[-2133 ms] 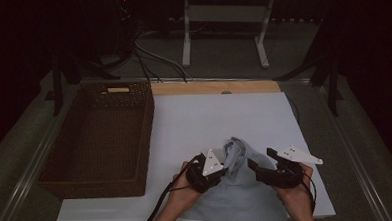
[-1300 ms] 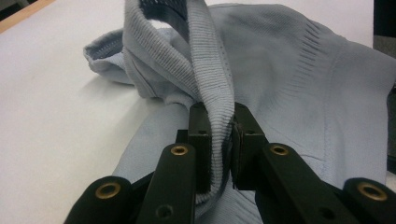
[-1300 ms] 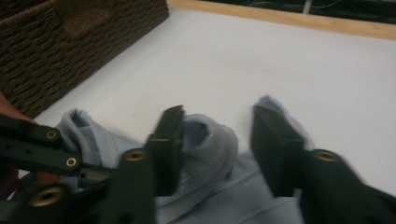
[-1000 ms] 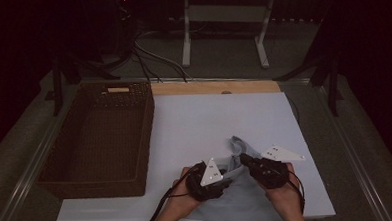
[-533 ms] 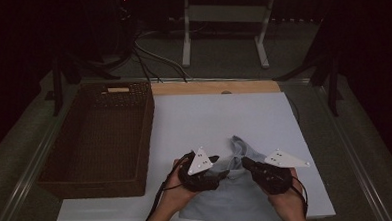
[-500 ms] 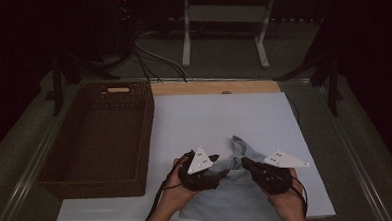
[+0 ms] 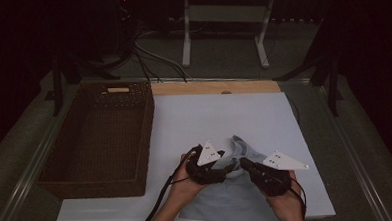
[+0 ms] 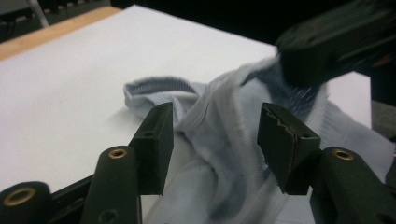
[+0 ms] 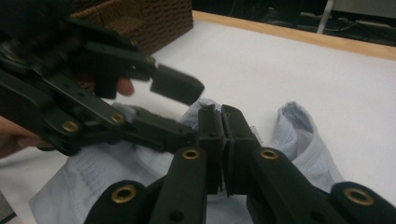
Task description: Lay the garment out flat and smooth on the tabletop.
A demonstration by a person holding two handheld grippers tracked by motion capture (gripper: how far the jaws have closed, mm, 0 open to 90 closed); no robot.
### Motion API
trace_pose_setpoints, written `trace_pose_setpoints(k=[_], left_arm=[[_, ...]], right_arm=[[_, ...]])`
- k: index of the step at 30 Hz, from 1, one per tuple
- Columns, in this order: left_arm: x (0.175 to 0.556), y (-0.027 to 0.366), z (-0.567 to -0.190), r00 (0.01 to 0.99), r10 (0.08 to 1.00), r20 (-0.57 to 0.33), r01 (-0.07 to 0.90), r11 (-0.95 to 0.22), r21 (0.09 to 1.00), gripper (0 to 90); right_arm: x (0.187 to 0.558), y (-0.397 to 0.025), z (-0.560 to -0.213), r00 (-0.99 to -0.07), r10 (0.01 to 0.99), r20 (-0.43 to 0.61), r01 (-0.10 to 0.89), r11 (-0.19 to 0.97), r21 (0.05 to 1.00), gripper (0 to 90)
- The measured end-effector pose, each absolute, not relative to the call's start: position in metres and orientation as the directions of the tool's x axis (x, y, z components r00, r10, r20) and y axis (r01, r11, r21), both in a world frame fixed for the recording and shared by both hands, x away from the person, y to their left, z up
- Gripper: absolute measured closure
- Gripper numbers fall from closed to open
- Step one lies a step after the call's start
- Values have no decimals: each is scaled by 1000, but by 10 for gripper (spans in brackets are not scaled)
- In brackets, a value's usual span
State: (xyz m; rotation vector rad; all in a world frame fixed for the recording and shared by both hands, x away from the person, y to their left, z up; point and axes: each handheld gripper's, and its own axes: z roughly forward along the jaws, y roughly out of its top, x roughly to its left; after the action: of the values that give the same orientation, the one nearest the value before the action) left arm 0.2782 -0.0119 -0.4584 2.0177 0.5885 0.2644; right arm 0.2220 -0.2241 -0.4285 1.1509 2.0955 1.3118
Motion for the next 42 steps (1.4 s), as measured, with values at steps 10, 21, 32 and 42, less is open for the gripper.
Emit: trace_pose_setpoints(k=[10,21,32,42], left_arm=[[281,-16,-464,872,486,-55,311,-465,829,558],[296,-1,-456,818,573,-48,355,-438,826,889],[321,15,-455,754,652,-80,410,-372,833,889],[335,20,-459,723,684,-98,438,-344,831,889]], right_arm=[[222,-227,-424,-555,828,79,410,189,892,880],[221,-224,-426,-568,820,75,406,200,892,708],[220,-240,-439,-536,840,83,458,207,865,318],[217,-259,-452,-496,865,76,502,215,838,255]])
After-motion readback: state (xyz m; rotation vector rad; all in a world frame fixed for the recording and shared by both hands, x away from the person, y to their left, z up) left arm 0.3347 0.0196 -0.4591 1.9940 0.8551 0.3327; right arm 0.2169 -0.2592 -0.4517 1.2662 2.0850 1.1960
